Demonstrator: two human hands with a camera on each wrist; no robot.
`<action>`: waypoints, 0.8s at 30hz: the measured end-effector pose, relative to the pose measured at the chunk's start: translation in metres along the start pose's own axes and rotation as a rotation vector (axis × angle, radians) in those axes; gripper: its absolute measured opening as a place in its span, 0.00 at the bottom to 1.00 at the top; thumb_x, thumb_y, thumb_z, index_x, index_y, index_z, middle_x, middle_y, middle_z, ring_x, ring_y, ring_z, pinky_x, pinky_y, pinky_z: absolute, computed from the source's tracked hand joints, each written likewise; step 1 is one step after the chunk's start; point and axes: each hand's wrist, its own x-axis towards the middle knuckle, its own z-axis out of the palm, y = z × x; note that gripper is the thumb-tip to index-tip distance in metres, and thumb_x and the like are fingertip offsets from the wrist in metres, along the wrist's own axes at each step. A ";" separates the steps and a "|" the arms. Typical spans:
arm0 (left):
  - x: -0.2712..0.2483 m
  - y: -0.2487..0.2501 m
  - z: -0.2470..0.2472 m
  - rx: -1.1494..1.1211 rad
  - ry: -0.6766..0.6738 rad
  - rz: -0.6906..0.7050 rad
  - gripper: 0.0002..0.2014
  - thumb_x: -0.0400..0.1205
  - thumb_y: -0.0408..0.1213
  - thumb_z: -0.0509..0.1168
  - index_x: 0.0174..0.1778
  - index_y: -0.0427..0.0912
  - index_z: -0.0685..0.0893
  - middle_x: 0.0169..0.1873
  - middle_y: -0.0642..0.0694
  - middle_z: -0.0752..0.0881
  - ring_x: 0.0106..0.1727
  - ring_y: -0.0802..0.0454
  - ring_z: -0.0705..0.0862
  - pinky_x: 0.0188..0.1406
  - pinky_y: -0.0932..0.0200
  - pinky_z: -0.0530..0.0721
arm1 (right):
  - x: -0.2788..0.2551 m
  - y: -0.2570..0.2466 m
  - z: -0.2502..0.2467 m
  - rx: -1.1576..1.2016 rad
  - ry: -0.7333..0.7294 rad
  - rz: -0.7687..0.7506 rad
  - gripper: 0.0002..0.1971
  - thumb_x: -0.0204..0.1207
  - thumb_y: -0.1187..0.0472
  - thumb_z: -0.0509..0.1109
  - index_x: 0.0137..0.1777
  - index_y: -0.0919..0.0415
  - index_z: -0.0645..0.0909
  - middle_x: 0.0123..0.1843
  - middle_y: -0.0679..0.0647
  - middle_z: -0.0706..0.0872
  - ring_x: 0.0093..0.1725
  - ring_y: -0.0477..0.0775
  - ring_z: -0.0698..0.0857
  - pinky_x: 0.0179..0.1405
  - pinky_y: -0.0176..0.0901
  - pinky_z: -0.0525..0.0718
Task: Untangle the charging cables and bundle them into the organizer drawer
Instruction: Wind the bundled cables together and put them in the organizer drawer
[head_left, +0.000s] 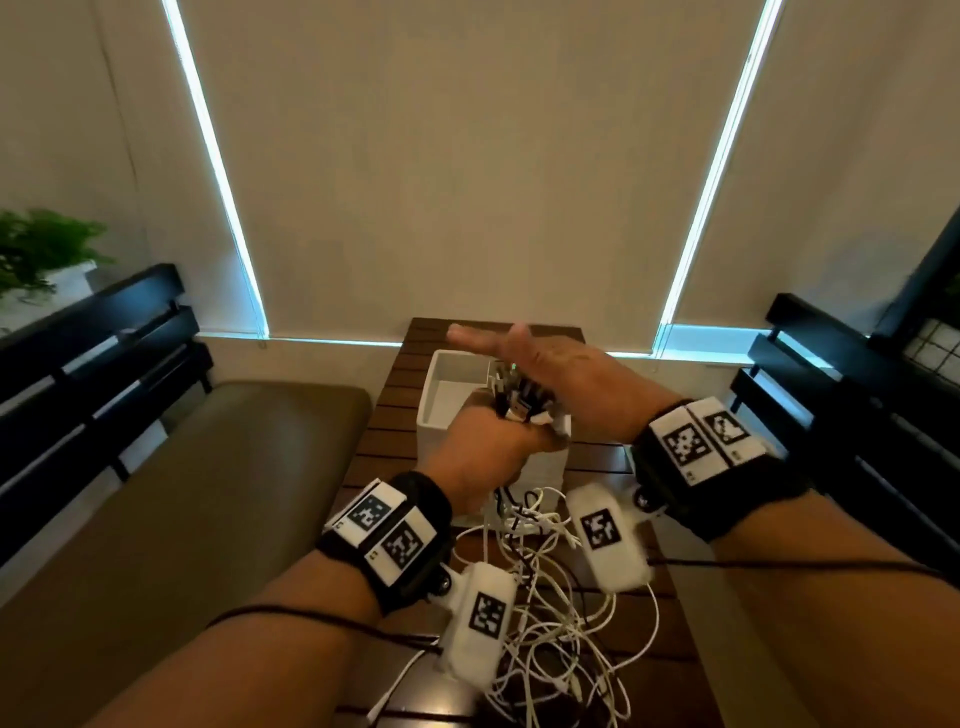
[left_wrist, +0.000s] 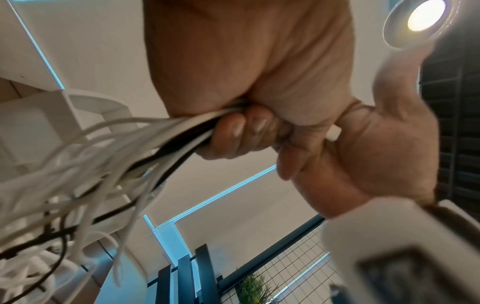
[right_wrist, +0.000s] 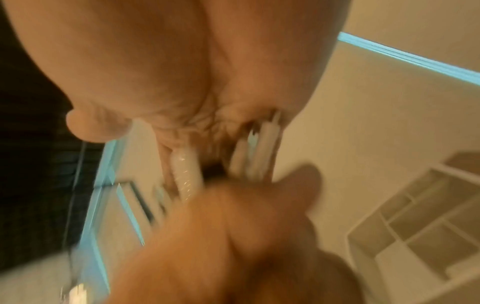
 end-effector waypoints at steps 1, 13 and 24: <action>-0.003 -0.001 0.001 -0.007 -0.025 0.010 0.15 0.77 0.23 0.71 0.33 0.51 0.85 0.22 0.53 0.77 0.20 0.56 0.70 0.21 0.61 0.69 | -0.001 0.002 -0.004 0.173 0.029 0.008 0.41 0.67 0.20 0.42 0.76 0.36 0.70 0.78 0.39 0.73 0.79 0.40 0.67 0.81 0.57 0.59; -0.005 -0.006 0.000 0.006 -0.106 0.028 0.07 0.71 0.31 0.73 0.38 0.41 0.81 0.19 0.53 0.78 0.21 0.56 0.72 0.21 0.62 0.71 | -0.005 -0.004 0.016 -0.142 -0.018 0.040 0.37 0.74 0.32 0.37 0.79 0.43 0.67 0.82 0.45 0.67 0.82 0.45 0.62 0.82 0.50 0.58; 0.005 0.003 0.001 -0.073 -0.057 -0.020 0.14 0.81 0.25 0.62 0.32 0.46 0.77 0.14 0.55 0.77 0.17 0.58 0.75 0.19 0.65 0.74 | 0.002 -0.008 0.006 -0.270 0.125 -0.110 0.27 0.84 0.41 0.49 0.64 0.53 0.85 0.65 0.48 0.87 0.66 0.44 0.81 0.67 0.48 0.78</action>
